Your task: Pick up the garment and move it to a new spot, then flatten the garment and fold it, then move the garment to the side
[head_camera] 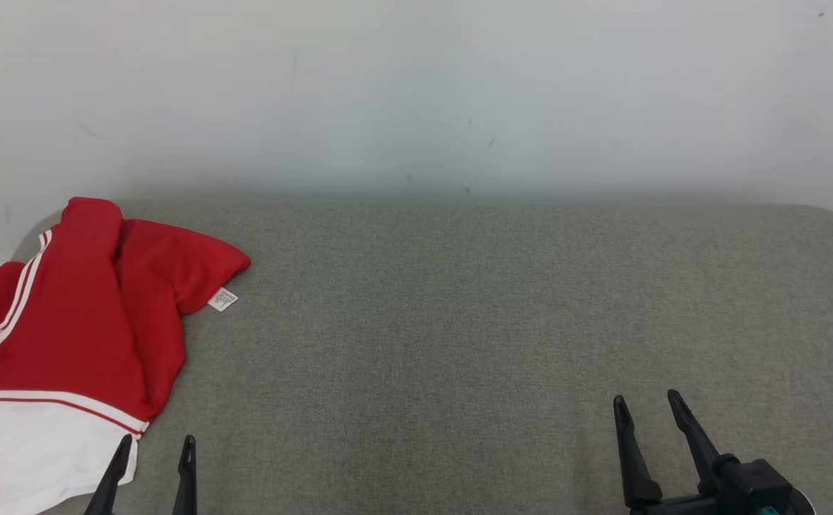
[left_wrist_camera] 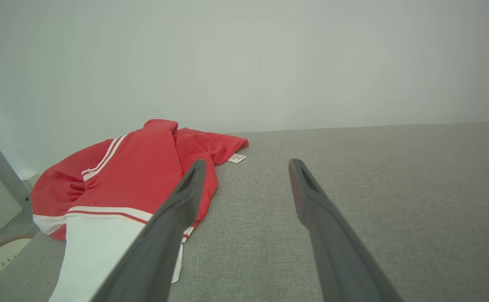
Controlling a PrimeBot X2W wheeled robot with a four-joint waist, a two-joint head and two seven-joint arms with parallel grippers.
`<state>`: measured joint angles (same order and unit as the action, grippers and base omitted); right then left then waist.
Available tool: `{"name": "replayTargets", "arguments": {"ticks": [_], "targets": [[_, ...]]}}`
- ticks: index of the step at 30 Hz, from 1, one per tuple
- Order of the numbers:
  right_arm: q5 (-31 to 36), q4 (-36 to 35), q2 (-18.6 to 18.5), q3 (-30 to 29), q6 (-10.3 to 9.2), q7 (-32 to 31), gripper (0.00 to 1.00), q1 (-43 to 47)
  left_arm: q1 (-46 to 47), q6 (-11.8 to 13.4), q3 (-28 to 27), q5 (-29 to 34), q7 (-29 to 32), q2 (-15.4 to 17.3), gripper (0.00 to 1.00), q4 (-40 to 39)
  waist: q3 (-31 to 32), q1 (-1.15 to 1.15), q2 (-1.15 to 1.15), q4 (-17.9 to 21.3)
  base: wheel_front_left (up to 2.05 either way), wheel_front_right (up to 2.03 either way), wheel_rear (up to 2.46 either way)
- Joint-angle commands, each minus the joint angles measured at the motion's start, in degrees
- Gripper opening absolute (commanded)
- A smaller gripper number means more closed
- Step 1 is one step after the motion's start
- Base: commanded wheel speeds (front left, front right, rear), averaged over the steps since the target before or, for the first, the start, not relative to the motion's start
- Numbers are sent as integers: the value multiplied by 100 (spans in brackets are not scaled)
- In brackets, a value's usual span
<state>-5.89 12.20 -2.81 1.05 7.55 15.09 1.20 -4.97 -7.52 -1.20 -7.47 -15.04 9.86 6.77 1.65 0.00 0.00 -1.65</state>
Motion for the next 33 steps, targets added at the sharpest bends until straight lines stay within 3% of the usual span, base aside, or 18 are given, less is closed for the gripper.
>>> {"name": "replayTargets", "arguments": {"ticks": [1, 33], "targets": [[54, -70, -16, 34, -12, 9, 100, 112, -43, 8, -68, 39, -23, -41, 100, 10, 6, 0, 0, -2, 0, 0, 0], [97, -130, -12, -44, -12, 8, 100, 205, -92, 7, -255, 260, -23, -251, 100, -47, -41, 0, 0, 77, 0, 0, 0]]}}
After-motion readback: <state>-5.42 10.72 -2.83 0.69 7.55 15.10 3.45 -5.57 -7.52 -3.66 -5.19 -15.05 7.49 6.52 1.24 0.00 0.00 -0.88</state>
